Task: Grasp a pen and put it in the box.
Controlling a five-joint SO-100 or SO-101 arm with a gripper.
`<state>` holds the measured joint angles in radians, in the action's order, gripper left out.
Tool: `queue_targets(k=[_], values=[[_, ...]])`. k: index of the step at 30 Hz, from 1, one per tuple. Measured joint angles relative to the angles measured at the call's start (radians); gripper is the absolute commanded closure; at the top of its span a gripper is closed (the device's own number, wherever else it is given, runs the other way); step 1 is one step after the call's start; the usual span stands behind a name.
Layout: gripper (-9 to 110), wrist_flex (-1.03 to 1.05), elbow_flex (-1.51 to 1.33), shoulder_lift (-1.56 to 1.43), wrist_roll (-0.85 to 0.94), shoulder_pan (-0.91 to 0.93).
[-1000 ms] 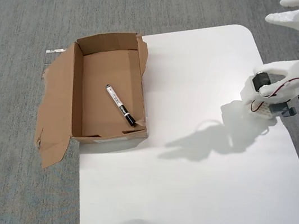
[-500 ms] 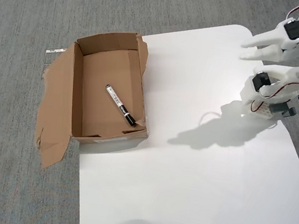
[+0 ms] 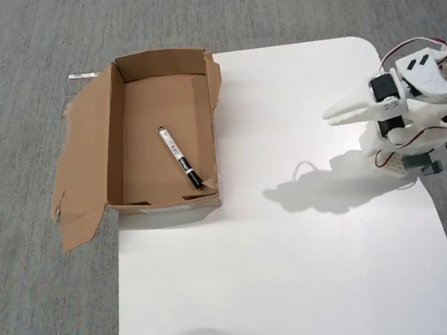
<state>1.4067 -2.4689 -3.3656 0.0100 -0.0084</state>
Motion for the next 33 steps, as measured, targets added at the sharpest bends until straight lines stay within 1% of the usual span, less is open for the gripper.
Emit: queue_targets(k=[5, 7, 14, 33], values=[[101, -0.003, -0.098, -0.002, 0.000, 0.003], [101, -0.003, -0.189, -0.002, 0.000, 0.003], [101, -0.006, -0.356, -0.002, 0.000, 0.003], [101, -0.023, -0.506, -0.002, 0.002, 0.000]])
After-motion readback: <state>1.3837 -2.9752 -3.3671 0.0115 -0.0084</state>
